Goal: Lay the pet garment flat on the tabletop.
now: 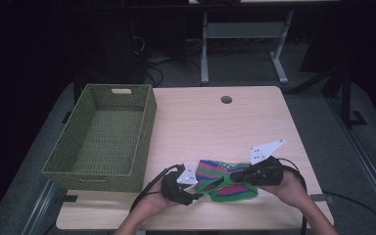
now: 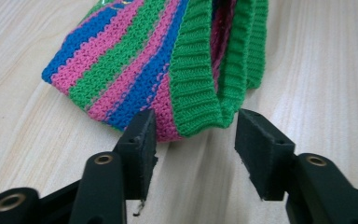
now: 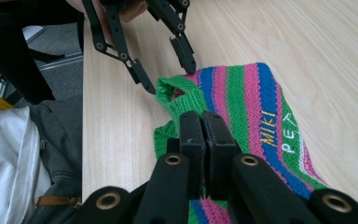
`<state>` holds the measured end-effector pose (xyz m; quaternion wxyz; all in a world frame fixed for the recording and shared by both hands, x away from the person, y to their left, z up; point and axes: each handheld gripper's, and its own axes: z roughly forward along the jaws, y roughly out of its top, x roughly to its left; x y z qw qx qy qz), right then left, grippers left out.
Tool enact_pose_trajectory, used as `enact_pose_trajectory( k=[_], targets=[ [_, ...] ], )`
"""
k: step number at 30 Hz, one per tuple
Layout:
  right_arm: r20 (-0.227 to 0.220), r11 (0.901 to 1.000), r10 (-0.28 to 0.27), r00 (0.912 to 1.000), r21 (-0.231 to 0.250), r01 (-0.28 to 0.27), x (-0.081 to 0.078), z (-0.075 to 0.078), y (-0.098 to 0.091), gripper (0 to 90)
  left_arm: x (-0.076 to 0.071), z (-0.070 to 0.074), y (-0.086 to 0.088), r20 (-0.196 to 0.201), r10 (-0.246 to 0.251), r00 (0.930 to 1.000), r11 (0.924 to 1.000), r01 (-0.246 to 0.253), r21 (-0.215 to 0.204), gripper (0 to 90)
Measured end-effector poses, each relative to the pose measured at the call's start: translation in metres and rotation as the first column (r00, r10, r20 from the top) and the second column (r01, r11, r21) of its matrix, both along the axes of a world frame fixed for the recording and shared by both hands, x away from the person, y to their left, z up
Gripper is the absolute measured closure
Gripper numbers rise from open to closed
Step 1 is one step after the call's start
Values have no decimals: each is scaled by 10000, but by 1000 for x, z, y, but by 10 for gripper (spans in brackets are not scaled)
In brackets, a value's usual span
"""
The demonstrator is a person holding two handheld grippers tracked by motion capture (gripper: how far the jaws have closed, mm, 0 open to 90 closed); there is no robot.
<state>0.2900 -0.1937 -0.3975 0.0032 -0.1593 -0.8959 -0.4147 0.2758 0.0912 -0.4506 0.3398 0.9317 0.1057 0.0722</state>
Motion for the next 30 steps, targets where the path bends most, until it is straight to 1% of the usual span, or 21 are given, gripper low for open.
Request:
enact_pose_trajectory(
  k=[3, 5, 11, 12, 13, 14, 15, 17, 18, 19, 20, 23, 24, 27, 28, 30],
  targets=[
    [-8, 10000, 6, 10000, 66, -6, 1, 0, 0, 876, 1, 2, 0, 113, 99, 9999, 9998, -97, -185, 563],
    [-43, 10000, -5, 10000, 62, 5, 1, 0, 0, 876, 2, 3, 0, 162, 20, 9999, 9999, -18, -150, 607],
    [-38, 10000, 55, 10000, -12, -55, 1, -1, 0, 876, 3, 3, -1, 143, -106, 9998, 9996, 110, -256, 752],
    [-71, 10000, 42, 10000, -24, -42, 1, -1, 0, 876, 4, 3, -1, 215, -214, 9995, 9995, 218, -219, 780],
    [-95, 10000, 32, 10000, -29, -32, 1, -1, 0, 876, 3, 3, -1, 172, -191, 9997, 9993, 197, -316, 802],
    [-131, 10000, 26, 9999, -24, -26, 1, -2, -1, 876, 3, 4, -1, 153, -219, 9996, 9993, 224, -312, 822],
    [-131, 10000, 30, 9999, -23, -30, 2, -2, -1, 876, 4, 5, -1, 175, -291, 9994, 9994, 294, -190, 835],
    [-173, 10000, 28, 9998, -74, -29, 2, -3, -2, 876, 3, 6, -2, 178, -261, 9995, 9992, 266, -300, 850],
    [-192, 10000, 22, 9998, -96, -24, 2, -4, -2, 876, 3, 7, -1, 230, -372, 9990, 9991, 376, -178, 853],
    [-117, 9999, 45, 9999, -142, -47, 3, -5, -2, 876, 3, 8, -1, 209, -403, 9990, 9990, 407, -166, 856],
    [-187, 9999, 21, 9998, -120, -24, 2, -5, -2, 876, 4, 10, -1, 242, -472, 9986, 9988, 476, -136, 859],
    [-228, 9999, -13, 9997, -120, 11, 2, -6, -4, 876, 2, 12, -1, 203, -421, 9989, 9986, 426, -298, 862],
    [-139, 9999, 27, 9999, -167, -29, 2, -7, -4, 876, 2, 14, 0, 232, -493, 9985, 9985, 498, -218, 862],
    [-174, 9997, 4, 9998, -254, -8, 2, -9, -5, 876, 1, 16, 1, 176, -530, 9984, 9982, 535, -285, 865],
    [-159, 9996, 33, 9999, -280, -37, 2, -9, -5, 876, 1, 17, 1, 197, -596, 9980, 9980, 601, -218, 865],
    [-282, 9997, 44, 9996, -239, -50, 1, -10, -5, 872, 1, 19, 2, 149, -587, 9982, 9979, 591, -279, 867]
  ],
)
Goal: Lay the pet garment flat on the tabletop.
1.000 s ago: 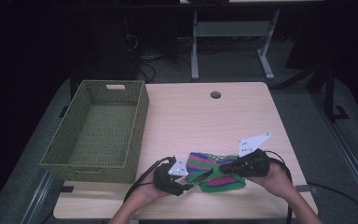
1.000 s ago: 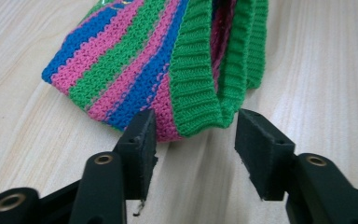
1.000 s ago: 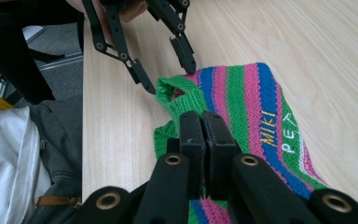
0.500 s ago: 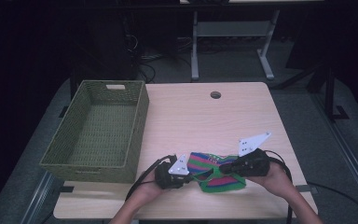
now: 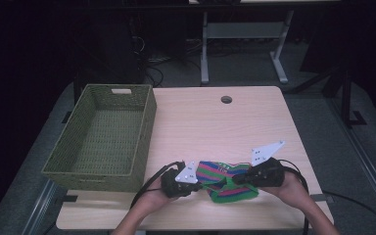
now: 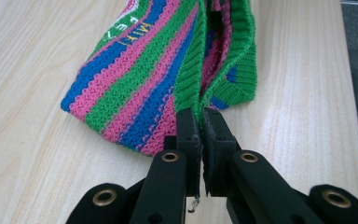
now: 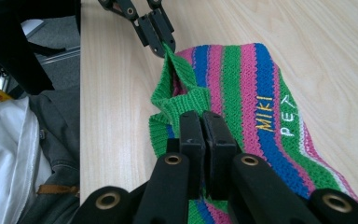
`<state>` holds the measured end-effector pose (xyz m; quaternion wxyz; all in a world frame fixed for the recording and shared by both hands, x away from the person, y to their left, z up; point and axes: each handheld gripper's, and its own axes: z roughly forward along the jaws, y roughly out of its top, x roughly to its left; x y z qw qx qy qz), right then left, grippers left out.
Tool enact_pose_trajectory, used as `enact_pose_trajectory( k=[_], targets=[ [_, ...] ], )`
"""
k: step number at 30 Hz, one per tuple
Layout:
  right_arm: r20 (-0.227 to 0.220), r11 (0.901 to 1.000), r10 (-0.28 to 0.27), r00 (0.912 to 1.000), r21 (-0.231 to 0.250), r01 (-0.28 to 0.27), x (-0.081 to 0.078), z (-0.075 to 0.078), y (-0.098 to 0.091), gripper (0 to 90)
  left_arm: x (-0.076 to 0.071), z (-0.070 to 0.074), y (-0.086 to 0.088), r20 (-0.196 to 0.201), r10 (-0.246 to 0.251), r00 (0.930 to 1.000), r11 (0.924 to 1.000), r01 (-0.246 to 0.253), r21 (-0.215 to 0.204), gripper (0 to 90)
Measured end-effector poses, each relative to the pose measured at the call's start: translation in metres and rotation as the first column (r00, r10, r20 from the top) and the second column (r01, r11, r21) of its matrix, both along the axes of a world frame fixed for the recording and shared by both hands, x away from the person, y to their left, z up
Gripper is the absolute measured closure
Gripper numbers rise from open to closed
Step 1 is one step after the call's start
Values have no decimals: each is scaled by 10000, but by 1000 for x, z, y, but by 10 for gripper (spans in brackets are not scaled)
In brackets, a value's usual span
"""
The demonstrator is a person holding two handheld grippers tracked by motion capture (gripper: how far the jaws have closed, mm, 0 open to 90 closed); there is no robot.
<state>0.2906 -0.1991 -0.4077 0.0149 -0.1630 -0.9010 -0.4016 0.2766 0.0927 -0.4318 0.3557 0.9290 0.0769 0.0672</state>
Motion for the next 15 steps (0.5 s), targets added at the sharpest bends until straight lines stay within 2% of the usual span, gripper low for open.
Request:
enact_pose_trajectory(
  k=[4, 5, 11, 12, 15],
  targets=[
    [0, 9998, 160, 9999, -74, -160, -1, -2, 0, 862, 1, 2, 1, -87, 65, 9999, 9999, -66, -79, 869],
    [-81, 9998, 199, 9998, -61, -200, -2, -3, 0, 860, 2, 2, 1, -44, 12, 10000, 10000, -12, -1, 871],
    [-431, 9990, 395, 9983, -179, -403, -5, -10, -2, 860, 3, 7, 0, -115, 15, 9999, 9999, -17, -126, 873],
    [-308, 9987, 453, 9985, -217, -460, -5, -12, -3, 864, 3, 8, 0, -180, 76, 9998, 9996, -81, -268, 873],
    [-474, 9992, 382, 9981, -134, -389, -7, -12, -4, 867, 3, 10, -1, -181, 14, 9998, 9997, -19, -263, 874]
  ],
)
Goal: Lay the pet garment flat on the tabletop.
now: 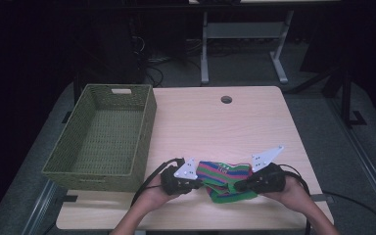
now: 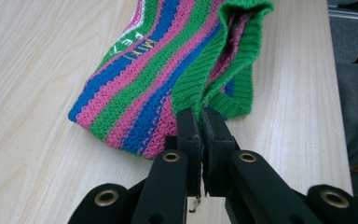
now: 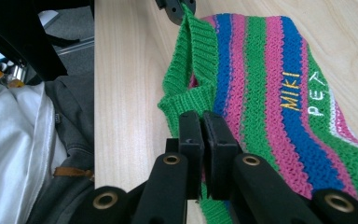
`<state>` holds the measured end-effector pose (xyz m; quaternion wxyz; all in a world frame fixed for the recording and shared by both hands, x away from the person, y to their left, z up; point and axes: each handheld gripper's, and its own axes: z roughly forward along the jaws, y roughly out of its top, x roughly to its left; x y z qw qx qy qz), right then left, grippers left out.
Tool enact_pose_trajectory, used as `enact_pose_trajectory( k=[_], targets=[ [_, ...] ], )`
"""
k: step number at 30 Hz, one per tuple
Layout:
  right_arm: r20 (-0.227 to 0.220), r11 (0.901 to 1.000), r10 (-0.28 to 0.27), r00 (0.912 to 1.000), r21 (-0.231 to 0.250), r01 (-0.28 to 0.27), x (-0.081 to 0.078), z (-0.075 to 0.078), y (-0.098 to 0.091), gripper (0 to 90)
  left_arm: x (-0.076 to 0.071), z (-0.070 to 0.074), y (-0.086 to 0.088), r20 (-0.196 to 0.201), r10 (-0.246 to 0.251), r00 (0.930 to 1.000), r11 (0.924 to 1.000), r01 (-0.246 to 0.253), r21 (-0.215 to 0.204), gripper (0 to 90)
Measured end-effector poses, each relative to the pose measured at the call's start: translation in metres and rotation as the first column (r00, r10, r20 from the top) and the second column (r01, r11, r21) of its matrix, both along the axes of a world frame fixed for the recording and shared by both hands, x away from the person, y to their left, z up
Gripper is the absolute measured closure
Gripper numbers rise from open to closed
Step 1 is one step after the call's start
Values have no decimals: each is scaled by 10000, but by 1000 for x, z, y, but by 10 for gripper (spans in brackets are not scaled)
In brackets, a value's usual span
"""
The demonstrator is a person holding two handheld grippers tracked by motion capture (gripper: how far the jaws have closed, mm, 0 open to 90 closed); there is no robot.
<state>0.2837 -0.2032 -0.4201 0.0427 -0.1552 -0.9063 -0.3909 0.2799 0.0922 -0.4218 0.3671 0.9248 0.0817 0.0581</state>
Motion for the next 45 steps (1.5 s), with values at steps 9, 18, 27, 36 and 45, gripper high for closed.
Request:
enact_pose_trajectory(
  k=[9, 18, 27, 36, 45],
  targets=[
    [41, 9997, -22, 10000, 253, 21, -6, 4, -4, 867, -4, 5, 3, -113, -99, 9999, 9999, 98, -90, 873],
    [182, 9990, 170, 9997, 404, -178, -16, 11, 2, 867, -12, 15, 10, 1, -230, 9997, 9997, 230, 13, 873],
    [487, 9974, 472, 9977, 516, -497, -23, 21, 9, 867, -20, 32, 19, 216, -331, 9992, 9994, 329, 81, 873],
    [614, 9963, 476, 9970, 687, -518, -20, 35, 15, 868, -14, 53, 22, 416, -437, 9982, 9980, 418, 467, 872],
    [694, 9963, -110, 9975, 859, 50, 0, 45, 10, 869, 7, 63, 15, 383, -226, 9990, 9984, 206, 532, 872]
  ],
)
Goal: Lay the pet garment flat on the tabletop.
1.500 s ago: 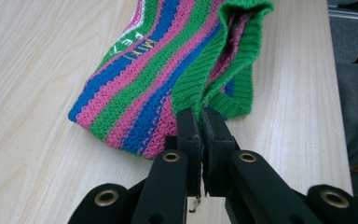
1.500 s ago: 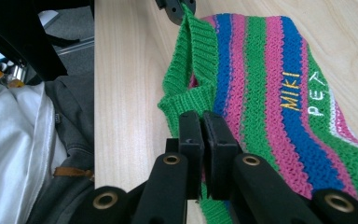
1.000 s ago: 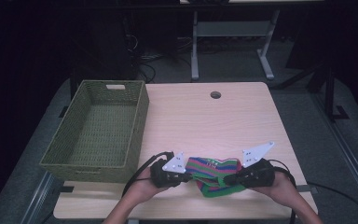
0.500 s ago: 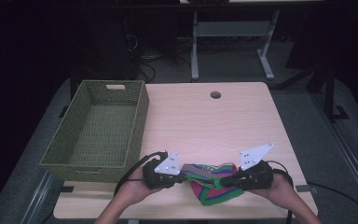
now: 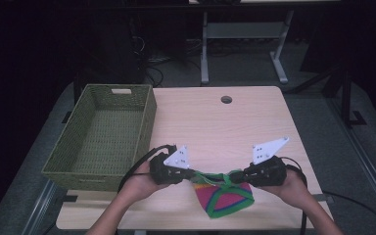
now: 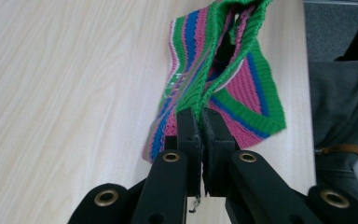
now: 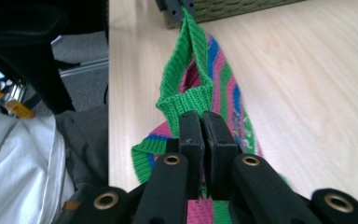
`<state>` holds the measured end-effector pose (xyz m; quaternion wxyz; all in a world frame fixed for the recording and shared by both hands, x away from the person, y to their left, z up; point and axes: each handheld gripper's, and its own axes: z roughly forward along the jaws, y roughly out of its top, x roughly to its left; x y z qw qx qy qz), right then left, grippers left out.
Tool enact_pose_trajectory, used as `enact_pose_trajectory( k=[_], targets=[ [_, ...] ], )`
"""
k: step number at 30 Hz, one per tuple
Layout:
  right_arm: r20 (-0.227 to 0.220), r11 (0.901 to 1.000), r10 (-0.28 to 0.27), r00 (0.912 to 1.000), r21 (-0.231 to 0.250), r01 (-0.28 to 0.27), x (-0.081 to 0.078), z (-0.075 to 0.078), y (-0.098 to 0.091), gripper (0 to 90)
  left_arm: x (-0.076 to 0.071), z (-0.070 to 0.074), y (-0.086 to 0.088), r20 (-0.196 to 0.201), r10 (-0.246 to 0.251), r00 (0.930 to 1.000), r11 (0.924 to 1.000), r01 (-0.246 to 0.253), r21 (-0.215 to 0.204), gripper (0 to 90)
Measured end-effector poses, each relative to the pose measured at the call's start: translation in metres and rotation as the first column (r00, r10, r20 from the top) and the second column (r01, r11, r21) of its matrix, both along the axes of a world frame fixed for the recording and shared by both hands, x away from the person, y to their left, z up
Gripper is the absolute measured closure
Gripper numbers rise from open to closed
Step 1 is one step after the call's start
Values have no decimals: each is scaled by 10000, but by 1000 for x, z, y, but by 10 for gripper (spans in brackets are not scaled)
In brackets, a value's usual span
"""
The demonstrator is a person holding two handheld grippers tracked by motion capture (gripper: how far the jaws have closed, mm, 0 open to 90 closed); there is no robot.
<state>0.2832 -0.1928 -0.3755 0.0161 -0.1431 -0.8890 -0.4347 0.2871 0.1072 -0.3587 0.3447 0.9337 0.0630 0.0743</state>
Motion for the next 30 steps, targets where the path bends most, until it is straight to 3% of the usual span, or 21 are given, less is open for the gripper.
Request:
enact_pose_trajectory(
  k=[14, 30],
  targets=[
    [19, 9963, -847, 9964, -134, 847, 29, 9, -10, 868, 32, 3, -12, -115, 420, 9991, 9991, -420, -32, 870],
    [-75, 9921, -1208, 9926, -347, 1205, 52, 7, -12, 865, 56, -1, -18, -406, 845, 9956, 9964, -846, -22, 866]
  ],
)
